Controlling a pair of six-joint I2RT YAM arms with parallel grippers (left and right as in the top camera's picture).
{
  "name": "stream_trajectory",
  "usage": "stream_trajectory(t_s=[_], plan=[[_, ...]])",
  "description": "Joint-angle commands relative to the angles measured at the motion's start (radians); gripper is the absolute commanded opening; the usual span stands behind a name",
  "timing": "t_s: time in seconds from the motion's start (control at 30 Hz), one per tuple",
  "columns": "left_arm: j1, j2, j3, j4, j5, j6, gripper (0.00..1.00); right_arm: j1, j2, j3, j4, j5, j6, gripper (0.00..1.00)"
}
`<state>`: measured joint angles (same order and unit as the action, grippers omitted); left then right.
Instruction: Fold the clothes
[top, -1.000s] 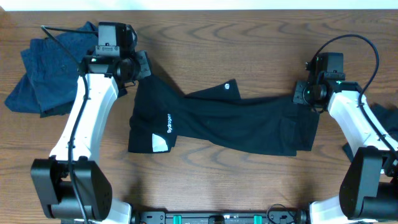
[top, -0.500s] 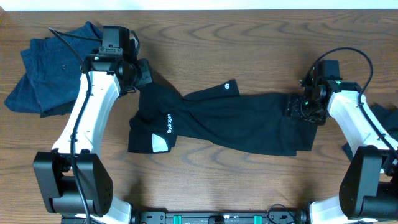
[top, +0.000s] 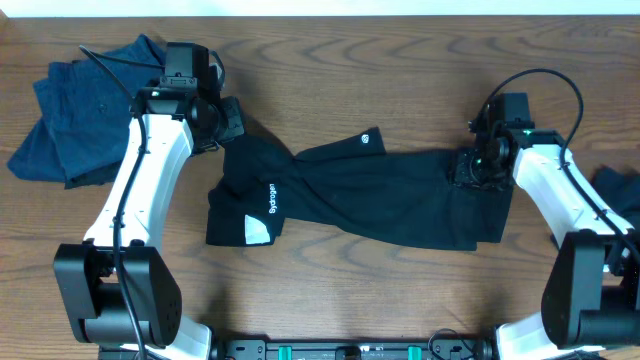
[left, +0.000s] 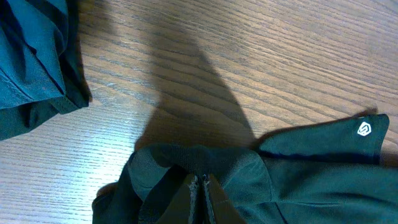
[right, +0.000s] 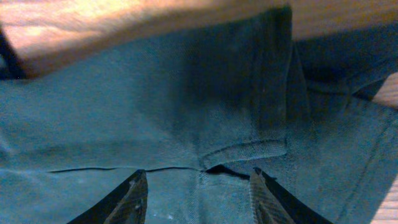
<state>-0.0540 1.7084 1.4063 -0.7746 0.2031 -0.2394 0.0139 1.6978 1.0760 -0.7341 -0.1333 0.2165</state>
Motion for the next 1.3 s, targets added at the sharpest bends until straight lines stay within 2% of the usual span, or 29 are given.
stream_trajectory(t_s=[0.0, 0.27, 0.33, 0.43, 0.53, 0.63, 0.7, 0.97, 1.27], plan=[[0.002, 0.0, 0.003, -0.002, -0.002, -0.009, 0.06, 0.008, 0.04, -0.024, 0.011, 0.025, 0.027, 0.51], [0.002, 0.0, 0.003, -0.002, -0.002, -0.01, 0.06, 0.013, 0.129, -0.025, 0.049, 0.02, 0.032, 0.47], [0.002, 0.0, 0.003, -0.003, -0.002, -0.009, 0.06, 0.021, 0.139, -0.025, 0.058, 0.02, 0.034, 0.4], [0.002, 0.0, 0.003, -0.003, -0.002, -0.01, 0.06, 0.031, 0.141, -0.025, 0.061, 0.021, 0.034, 0.22], [0.002, 0.0, 0.003, -0.003, -0.002, -0.009, 0.06, 0.032, 0.141, -0.025, 0.06, 0.021, 0.042, 0.19], [0.002, 0.0, 0.003, -0.003, -0.002, -0.01, 0.06, 0.032, 0.139, -0.023, 0.05, 0.021, 0.042, 0.08], [0.002, 0.0, 0.003, -0.003, -0.002, -0.01, 0.06, 0.032, 0.134, -0.019, 0.035, 0.022, 0.042, 0.05], [0.002, 0.0, 0.003, -0.008, -0.002, -0.009, 0.06, 0.027, 0.082, -0.013, -0.011, 0.05, 0.065, 0.25], [0.002, 0.0, 0.003, -0.01, -0.002, -0.009, 0.06, 0.027, -0.008, -0.013, -0.036, 0.076, 0.071, 0.28]])
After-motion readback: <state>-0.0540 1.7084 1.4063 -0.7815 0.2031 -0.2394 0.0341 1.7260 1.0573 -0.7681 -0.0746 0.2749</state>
